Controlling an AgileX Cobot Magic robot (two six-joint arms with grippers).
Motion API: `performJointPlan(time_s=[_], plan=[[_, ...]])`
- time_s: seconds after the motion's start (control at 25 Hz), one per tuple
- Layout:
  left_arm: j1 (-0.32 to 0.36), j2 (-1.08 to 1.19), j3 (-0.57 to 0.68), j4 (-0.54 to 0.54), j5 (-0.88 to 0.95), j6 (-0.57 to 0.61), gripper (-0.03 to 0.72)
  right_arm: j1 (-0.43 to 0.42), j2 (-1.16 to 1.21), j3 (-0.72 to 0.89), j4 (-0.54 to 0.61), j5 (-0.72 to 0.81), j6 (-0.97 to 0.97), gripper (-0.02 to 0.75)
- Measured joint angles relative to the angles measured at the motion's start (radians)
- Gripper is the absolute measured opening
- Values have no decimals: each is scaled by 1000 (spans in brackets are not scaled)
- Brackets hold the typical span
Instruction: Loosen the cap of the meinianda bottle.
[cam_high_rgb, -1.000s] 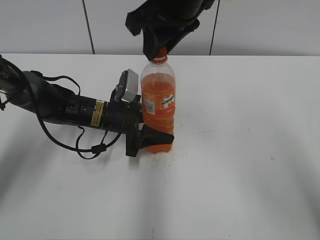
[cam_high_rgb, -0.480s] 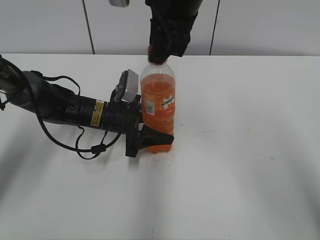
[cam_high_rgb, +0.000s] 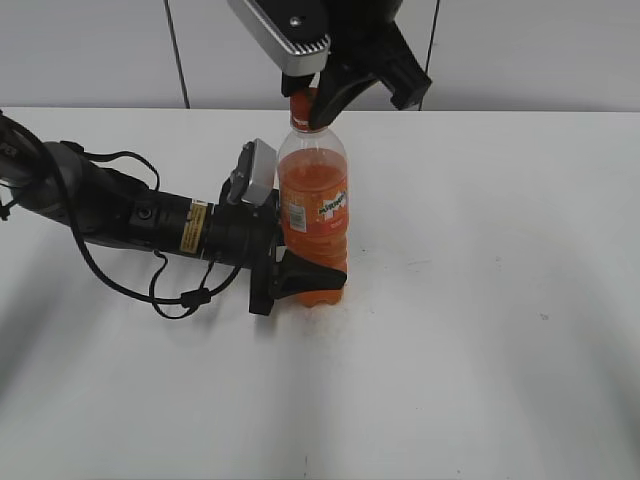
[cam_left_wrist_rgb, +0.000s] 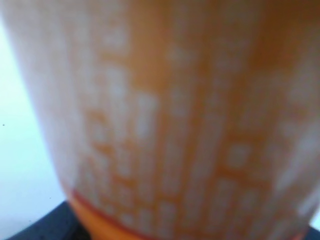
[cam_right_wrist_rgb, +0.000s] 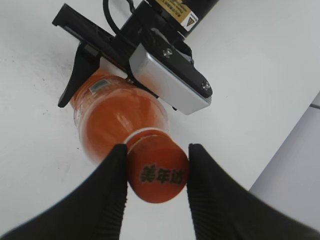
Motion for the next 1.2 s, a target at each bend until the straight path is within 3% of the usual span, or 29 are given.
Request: performJointPlan(time_s=[0.32,1.2], plan=[[0,0,0,0,0,0,400,0,0,0,1,0,-39,273],[-1,0,0,-2,2,-12,400,2,0,0,42,-11,78,316]])
